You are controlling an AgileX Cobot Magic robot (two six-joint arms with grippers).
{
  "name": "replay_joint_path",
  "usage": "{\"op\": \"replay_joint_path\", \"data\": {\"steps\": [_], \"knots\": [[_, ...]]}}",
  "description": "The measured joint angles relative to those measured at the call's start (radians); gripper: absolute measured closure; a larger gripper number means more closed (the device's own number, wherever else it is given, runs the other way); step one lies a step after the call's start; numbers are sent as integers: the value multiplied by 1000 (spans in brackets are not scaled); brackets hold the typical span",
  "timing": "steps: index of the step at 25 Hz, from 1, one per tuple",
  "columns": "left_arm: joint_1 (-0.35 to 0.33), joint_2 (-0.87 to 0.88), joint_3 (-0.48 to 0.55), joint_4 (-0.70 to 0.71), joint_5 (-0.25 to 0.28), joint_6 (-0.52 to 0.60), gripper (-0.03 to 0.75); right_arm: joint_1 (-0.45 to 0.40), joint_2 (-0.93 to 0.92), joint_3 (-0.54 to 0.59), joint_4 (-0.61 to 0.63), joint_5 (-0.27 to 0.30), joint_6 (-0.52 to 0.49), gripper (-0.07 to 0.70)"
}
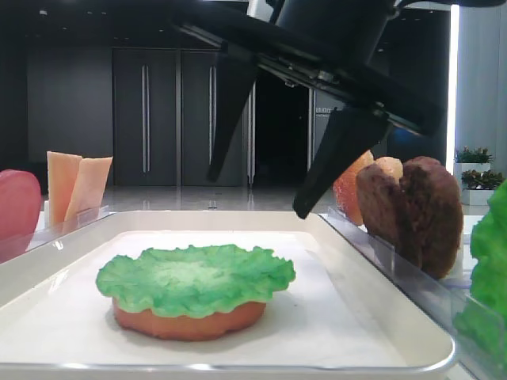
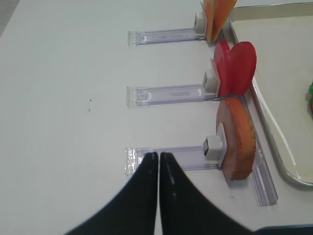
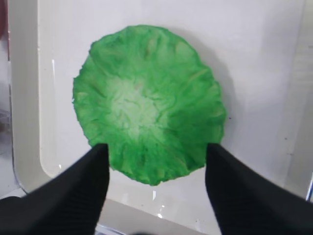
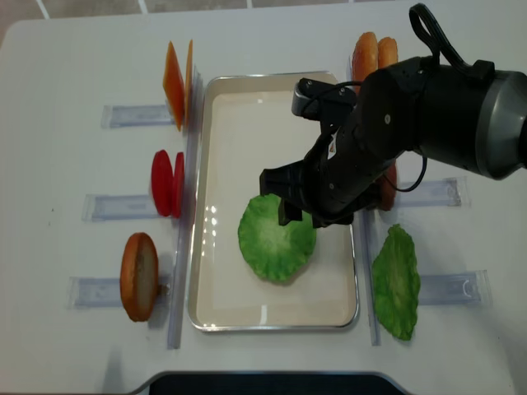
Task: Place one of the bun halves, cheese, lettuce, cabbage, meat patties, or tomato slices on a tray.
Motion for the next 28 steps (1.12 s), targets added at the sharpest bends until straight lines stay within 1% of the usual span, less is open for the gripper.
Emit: {"op": "replay_joint_path", "data": {"steps": [6,8,11,19,20,25,28], "knots": [[0,0,0,0,0,0,715,0,0,0,-14,11,13,92],[0,0,0,0,0,0,715,0,0,0,-18,12,25,71],[0,0,0,0,0,0,715,0,0,0,-22,17,38,58],[0,0,0,0,0,0,715,0,-31,-1,-49,61,85,55],[0,0,0,0,0,0,715,0,-38,-5,-62,74,96,55],[0,0,0,0,0,0,715,0,-60,-59,-147,173,156,55],[0,0,0,0,0,0,715,0,-80,-92,-178,209,164,55]]}}
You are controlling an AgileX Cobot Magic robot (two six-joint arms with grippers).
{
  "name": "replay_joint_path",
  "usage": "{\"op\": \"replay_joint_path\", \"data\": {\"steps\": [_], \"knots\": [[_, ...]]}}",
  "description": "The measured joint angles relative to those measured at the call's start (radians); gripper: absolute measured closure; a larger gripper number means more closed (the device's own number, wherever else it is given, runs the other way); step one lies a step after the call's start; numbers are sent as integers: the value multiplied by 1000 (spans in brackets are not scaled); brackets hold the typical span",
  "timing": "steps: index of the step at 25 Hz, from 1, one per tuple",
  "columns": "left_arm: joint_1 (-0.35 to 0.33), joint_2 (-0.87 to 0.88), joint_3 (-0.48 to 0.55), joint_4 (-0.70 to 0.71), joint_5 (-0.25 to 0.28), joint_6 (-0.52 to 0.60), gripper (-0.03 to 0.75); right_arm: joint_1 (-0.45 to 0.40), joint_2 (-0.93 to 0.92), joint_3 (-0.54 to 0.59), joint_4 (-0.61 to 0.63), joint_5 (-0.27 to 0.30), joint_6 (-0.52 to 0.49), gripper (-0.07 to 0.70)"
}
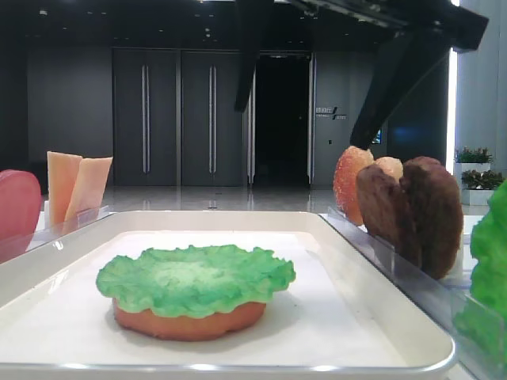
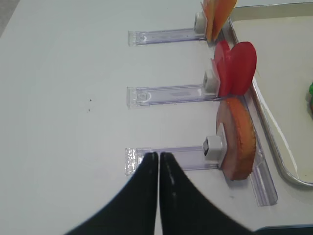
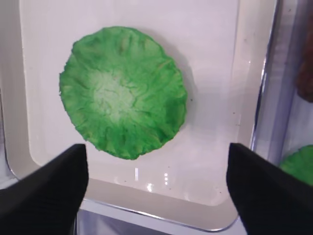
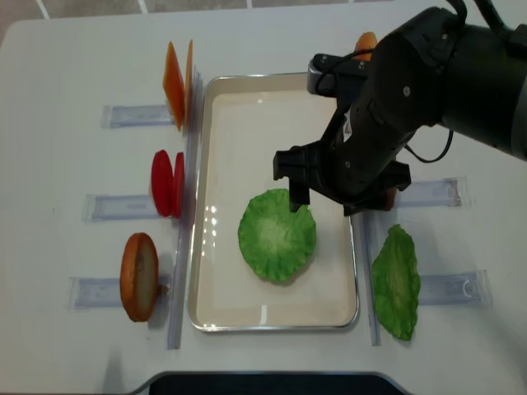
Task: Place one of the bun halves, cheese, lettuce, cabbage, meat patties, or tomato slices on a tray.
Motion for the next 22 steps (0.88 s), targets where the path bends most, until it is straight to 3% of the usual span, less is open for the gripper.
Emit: {"op": "replay_joint_path", "data": {"steps": [5,11,16,22], "knots": [[0,0,0,0,0,0,715,0,-37,-34,-68,69,32,55],[0,0,0,0,0,0,715,0,-40,-100,-169,217,67,55],[0,0,0,0,0,0,715,-16,-42,-137,-189,254,69,55],[0,0,0,0,0,0,715,-110,-60,-137,-191,295,26,55]]}}
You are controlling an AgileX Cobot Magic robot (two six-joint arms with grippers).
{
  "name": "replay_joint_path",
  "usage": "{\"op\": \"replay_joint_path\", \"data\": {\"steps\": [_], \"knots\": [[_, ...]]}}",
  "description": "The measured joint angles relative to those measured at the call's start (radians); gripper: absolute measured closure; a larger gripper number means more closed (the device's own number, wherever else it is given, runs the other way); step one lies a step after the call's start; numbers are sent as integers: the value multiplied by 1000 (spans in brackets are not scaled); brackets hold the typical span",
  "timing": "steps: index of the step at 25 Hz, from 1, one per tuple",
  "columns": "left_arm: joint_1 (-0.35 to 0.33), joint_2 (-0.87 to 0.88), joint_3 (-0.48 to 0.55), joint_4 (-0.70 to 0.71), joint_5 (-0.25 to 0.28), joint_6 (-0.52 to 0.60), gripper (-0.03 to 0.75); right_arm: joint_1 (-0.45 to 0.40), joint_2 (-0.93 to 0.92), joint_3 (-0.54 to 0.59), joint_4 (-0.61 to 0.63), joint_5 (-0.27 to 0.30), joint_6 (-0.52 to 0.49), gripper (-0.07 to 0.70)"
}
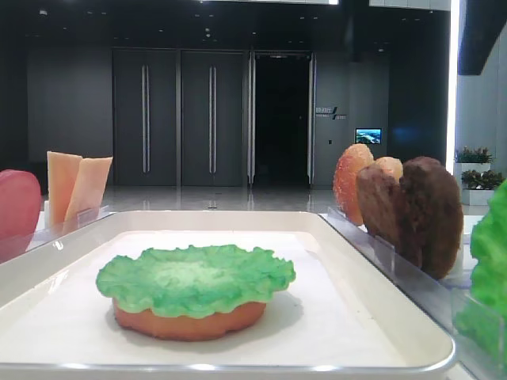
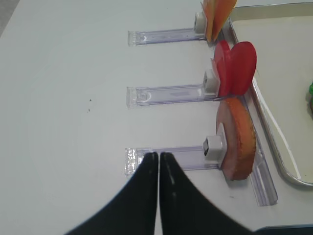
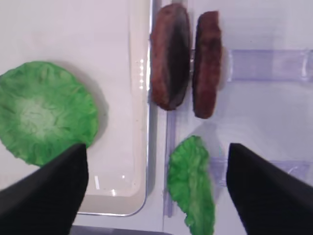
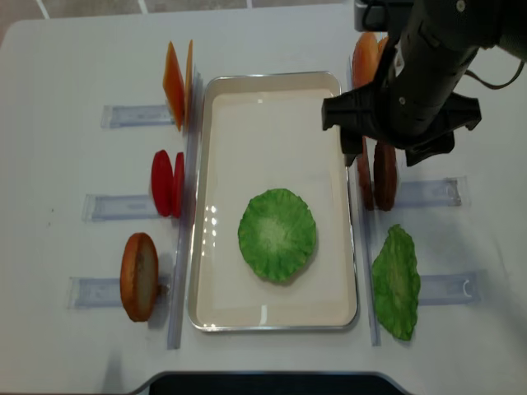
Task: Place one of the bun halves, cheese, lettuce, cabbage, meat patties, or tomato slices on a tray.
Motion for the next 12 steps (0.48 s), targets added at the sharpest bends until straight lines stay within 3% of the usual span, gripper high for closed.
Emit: {"op": "replay_joint_path", "data": {"steps": [12], "knots": [[0,0,0,0,0,0,715,-361,-57,0,-2,1,-243,55]]}}
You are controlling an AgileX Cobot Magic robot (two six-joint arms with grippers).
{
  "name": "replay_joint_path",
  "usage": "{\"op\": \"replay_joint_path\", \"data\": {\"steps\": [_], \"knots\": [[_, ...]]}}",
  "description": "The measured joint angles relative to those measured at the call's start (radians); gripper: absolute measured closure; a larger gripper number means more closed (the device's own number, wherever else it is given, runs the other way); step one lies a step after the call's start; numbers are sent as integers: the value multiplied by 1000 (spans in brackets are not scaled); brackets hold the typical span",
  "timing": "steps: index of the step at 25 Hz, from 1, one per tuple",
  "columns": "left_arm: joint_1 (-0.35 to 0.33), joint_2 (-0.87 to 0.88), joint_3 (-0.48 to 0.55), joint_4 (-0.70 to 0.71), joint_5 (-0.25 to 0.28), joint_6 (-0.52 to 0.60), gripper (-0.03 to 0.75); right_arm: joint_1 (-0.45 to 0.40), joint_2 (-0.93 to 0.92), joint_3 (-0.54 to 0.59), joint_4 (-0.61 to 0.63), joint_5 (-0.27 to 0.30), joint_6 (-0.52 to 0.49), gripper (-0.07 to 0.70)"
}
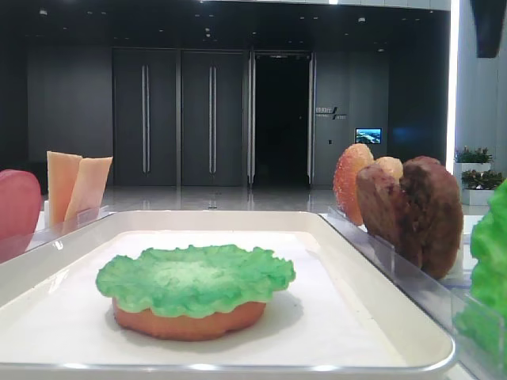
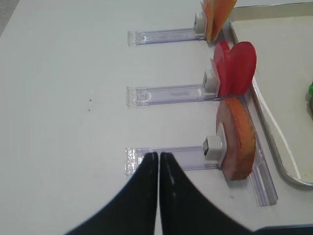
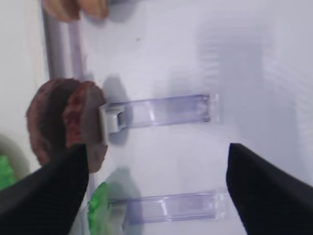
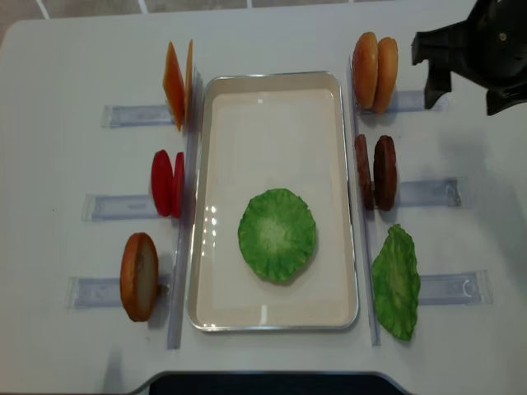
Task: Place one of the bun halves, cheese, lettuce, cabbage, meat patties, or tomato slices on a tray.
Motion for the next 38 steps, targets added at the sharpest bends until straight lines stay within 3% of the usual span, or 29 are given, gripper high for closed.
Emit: {"op": "replay_joint_path", "data": {"steps": [7,12,24,38], "knots": [[0,0,0,0,0,0,715,-215,-11,0,0,2,-139,55],[0,0,0,0,0,0,715,-293,-11,0,0,2,-198,55],[0,0,0,0,0,0,715,-297,-63,31,2,2,-241,55],[0,0,0,0,0,0,715,-297,-428,329,1,3,-268,55]]}}
